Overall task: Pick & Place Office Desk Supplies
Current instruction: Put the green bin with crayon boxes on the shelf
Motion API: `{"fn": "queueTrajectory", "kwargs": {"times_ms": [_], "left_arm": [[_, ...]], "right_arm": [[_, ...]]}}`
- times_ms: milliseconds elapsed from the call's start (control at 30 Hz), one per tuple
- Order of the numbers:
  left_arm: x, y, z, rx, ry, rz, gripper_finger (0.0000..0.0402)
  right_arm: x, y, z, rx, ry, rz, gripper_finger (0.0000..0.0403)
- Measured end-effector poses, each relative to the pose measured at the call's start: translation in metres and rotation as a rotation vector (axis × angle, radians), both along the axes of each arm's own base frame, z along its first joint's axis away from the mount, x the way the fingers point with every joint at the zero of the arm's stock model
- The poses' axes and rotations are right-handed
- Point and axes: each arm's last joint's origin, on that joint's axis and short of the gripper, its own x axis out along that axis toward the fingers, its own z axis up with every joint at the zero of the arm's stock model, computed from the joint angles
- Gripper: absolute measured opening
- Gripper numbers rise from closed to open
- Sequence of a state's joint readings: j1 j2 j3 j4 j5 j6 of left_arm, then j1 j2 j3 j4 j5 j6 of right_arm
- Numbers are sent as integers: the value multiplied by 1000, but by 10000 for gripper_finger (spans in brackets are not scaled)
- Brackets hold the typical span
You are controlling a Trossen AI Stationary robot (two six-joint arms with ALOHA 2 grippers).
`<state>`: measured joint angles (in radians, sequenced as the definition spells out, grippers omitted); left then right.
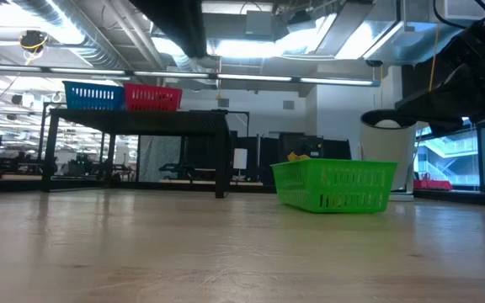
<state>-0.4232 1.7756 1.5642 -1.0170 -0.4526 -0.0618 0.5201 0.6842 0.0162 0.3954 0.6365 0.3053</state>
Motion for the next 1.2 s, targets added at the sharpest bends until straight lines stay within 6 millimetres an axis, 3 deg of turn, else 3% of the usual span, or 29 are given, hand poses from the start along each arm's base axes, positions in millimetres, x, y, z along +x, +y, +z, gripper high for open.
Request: {"fn": "queueTrajectory", "kwargs": {"times_ms": [267,467,867,1200], "left_arm": [[-16,-22,-2,71,84,-158,63],[-24,-22,-3,70,132,-103,43],[-30,-18,6,56,103,-77,2],[-48,-15,29,58,-4,15,1]], "right_arm": [[0,0,1,-1,-7,-9,41],[1,0,6,28,-62,-17,41],[0,-7,9,39,-124,-292,41],[4,-2,24,204,-248,-80,41]]}}
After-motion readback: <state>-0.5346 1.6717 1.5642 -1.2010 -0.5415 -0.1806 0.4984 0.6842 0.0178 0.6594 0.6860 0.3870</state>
